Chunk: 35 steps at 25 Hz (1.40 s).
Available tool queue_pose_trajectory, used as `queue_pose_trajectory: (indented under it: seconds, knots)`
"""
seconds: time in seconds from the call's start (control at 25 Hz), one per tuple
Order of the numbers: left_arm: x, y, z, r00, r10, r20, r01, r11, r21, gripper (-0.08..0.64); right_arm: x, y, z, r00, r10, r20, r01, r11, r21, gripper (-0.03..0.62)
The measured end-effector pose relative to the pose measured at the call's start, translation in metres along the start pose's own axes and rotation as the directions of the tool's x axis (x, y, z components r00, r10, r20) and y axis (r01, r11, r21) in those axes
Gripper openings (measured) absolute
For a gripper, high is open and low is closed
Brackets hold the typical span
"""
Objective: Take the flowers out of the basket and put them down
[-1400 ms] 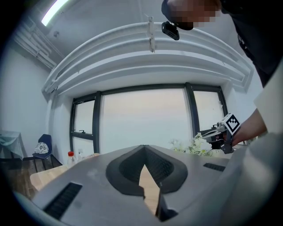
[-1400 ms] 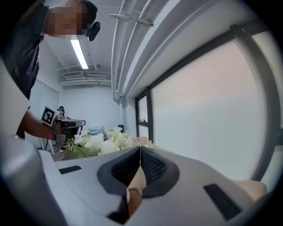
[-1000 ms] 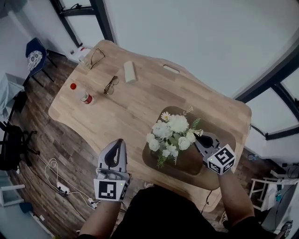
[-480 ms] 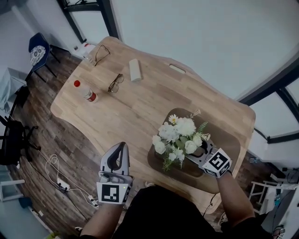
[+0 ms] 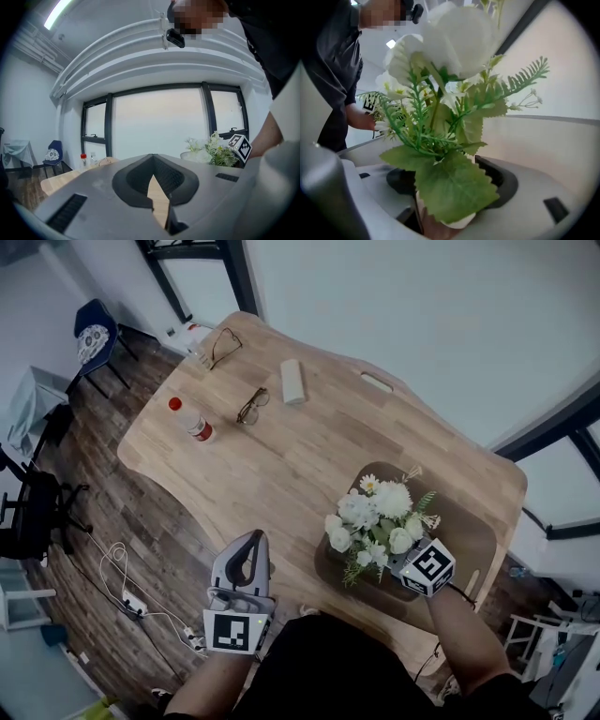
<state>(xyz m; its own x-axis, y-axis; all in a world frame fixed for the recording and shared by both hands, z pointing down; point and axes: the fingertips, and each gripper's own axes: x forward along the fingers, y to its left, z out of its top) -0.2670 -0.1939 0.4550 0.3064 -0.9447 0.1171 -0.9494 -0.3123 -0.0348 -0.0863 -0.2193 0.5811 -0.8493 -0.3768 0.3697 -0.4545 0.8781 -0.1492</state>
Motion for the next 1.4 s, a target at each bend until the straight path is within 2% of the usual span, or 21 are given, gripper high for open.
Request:
queue_pose_trajectory:
  seconds: [0.12,0.16,0.24,0.36,0.48,0.56,0.76,1.16,1.4]
  knots:
    - [-0.006,-0.005,0.0,1.0,-0.005,-0.011,0.005,1.0,-0.004,0.005,0.008,0.0,0.003,0.999,-0.009,0.045,0.008,0.999,0.033,0.317]
    - [-0.007,-0.004,0.0,1.0,-0.005,-0.014,0.005,1.0,-0.004,0.005,0.01,0.001,0.004,0.999,-0.015,0.049,0.013,1.0,0.027,0.291]
    - [-0.009,0.0,0.001,1.0,-0.002,-0.018,0.002,1.0,-0.005,0.005,0.012,0.002,0.007,0.999,-0.021,0.049,0.02,1.0,0.014,0.284]
    - [-0.01,0.007,0.006,1.0,0.006,-0.01,-0.006,1.0,0.003,0.005,0.011,0.003,0.016,0.998,-0.024,0.059,0.025,1.0,-0.003,0.282]
    - [-0.007,0.012,0.014,1.0,0.007,0.016,-0.008,0.999,0.044,0.005,0.006,0.001,0.026,0.997,-0.037,0.068,0.038,0.999,-0.013,0.281]
    - [-0.007,0.011,0.014,1.0,0.003,0.019,-0.004,0.999,0.035,0.005,0.002,0.001,0.032,0.996,-0.048,0.074,0.049,0.999,-0.019,0.281]
    - [-0.004,0.0,0.018,0.999,-0.04,0.036,0.04,0.999,-0.007,0.005,-0.014,0.0,0.048,0.992,-0.093,0.083,0.096,0.995,-0.031,0.281]
    - [0.011,-0.031,0.039,0.987,-0.136,0.084,0.134,0.991,0.027,0.005,-0.062,-0.002,0.063,0.976,-0.197,0.096,0.198,0.98,-0.005,0.281]
    - [0.01,-0.043,0.05,0.981,-0.162,0.103,0.159,0.987,0.035,0.005,-0.088,0.002,0.079,0.965,-0.233,0.119,0.236,0.972,-0.012,0.281]
